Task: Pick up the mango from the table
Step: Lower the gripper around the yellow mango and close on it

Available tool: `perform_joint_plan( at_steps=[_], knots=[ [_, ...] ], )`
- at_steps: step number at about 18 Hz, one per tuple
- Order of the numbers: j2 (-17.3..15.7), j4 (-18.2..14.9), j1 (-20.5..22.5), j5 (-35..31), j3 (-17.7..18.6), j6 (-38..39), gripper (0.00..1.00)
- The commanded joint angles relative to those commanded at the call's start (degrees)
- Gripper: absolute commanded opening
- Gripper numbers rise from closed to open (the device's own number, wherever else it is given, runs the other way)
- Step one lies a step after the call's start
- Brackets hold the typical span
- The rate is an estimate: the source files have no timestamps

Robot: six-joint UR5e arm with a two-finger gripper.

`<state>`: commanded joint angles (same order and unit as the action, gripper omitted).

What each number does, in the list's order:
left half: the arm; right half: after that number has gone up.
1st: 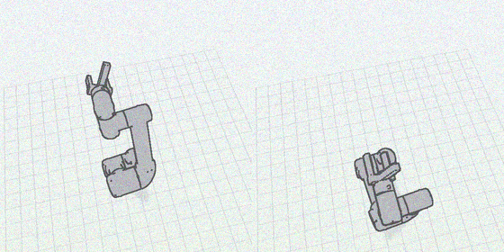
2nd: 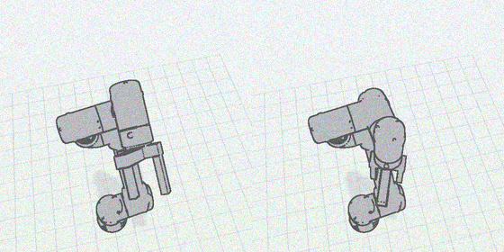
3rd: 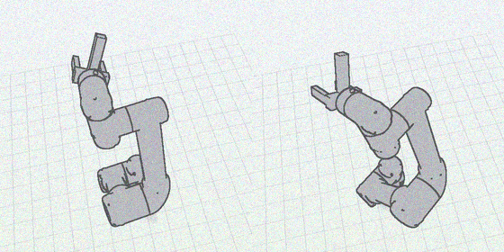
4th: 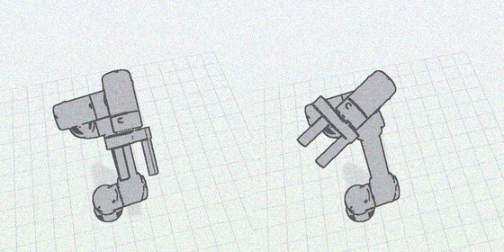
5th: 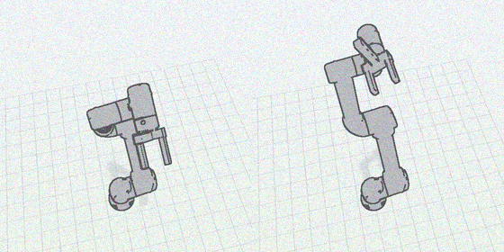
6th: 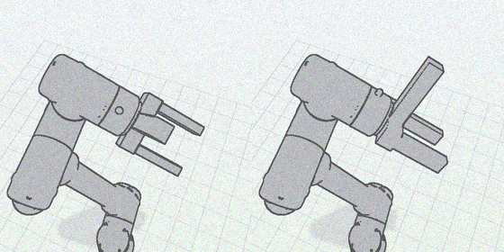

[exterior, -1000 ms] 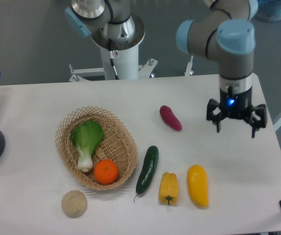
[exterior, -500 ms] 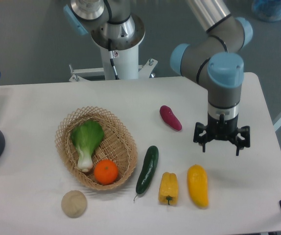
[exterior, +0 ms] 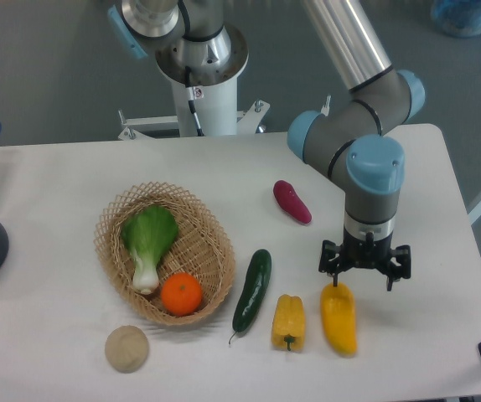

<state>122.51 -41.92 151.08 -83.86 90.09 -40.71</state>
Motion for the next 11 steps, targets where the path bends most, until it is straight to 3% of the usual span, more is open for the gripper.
perform_joint_plan(
  at_steps=[5,11],
  knots=[
    [2.8,0.0,-1.2,1.1,-1.8,3.3,1.00],
    [3.1,0.0,-1.2,1.1,-1.2,3.4,1.00]
  ],
)
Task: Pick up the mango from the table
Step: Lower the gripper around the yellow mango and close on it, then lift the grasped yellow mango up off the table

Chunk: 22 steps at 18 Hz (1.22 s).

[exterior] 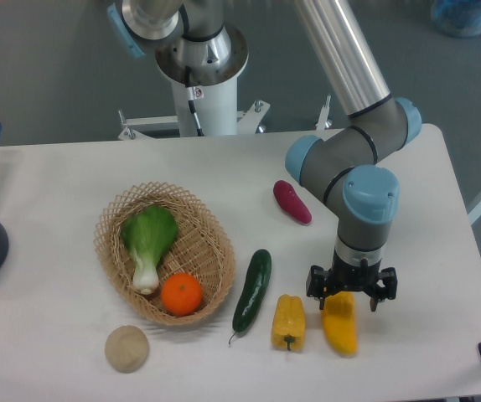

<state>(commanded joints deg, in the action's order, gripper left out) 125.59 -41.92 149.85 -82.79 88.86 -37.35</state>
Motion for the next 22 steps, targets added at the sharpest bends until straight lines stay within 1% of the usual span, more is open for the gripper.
perform_joint_plan(
  at_steps=[11,12,13,15,18,19,20,21,22],
  knots=[
    [1.3,-0.2,-0.5,-0.8,0.3,0.1,1.00],
    [1.1,-0.2,-0.5,-0.9,0.7,0.1,0.96],
    [1.1,-0.1,-0.5,-0.9,0.7,0.1,0.88],
    [1.1,-0.1,-0.5,-1.0,0.7,0.1,0.71],
    [0.1,-0.2,-0.5,-1.4,0.9,0.3,0.49],
    [-0.2,-0.2,-0.4,-1.4,0.9,0.4,0.39],
    [-0.3,-0.2,-0.4,-1.4,0.9,0.4,0.31],
    [-0.6,-0.2,-0.4,-1.3,0.8,0.4,0.28],
    [-1.3,-0.2,-0.3,-1.1,0.8,0.3,0.28]
  ],
)
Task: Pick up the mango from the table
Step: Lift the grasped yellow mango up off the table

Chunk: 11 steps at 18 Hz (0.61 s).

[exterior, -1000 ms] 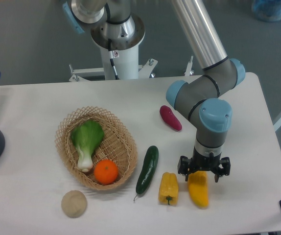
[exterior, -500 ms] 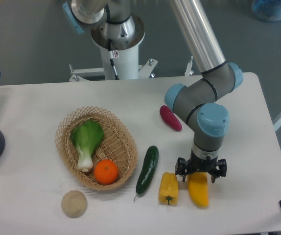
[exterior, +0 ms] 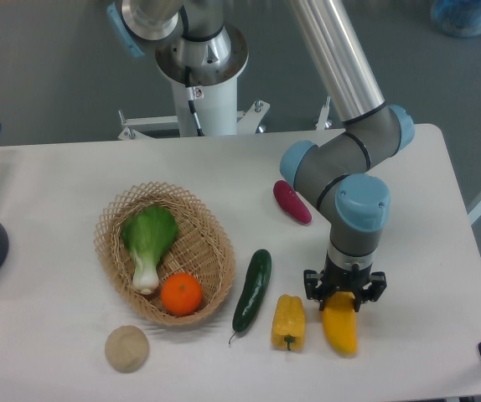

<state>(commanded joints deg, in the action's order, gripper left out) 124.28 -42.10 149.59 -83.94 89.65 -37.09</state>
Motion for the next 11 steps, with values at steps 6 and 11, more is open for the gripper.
perform_joint_plan(
  at_steps=[6,11],
  knots=[
    [-2.3,0.0,0.2,-0.1,-1.0,-0.8,0.20],
    [-6.0,0.2,1.6,0.2,-7.6,-4.5,0.21]
  ],
)
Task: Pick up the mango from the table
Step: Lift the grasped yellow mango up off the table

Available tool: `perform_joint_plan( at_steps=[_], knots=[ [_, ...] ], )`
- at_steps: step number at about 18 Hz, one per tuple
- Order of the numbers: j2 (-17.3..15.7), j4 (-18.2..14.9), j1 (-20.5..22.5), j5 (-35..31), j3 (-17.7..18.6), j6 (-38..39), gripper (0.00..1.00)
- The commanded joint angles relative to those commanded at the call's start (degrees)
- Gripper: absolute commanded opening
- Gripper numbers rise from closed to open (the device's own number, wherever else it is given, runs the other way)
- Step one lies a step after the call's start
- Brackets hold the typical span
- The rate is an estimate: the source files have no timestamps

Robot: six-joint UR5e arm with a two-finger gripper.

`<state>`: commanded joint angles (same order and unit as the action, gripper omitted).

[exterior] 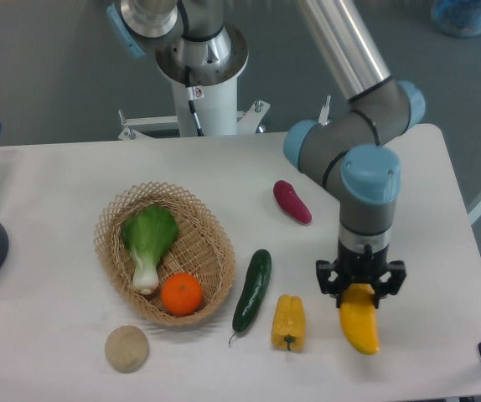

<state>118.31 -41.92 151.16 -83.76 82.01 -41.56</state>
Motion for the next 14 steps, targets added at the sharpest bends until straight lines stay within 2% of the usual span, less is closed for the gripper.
perform_joint_plan(
  at_steps=[4,8,11,14],
  knots=[
    [-2.6,-0.4,2.8,1.2,0.1,-9.4,0.21],
    [-5.4,-1.2,6.2,4.2,2.7,-19.6,0.21],
    [-6.2,-2.1,7.0,4.5,3.7,-23.0,0.21],
    [-7.0,-2.5,8.1,6.0,3.9,-23.1,0.21]
  ],
)
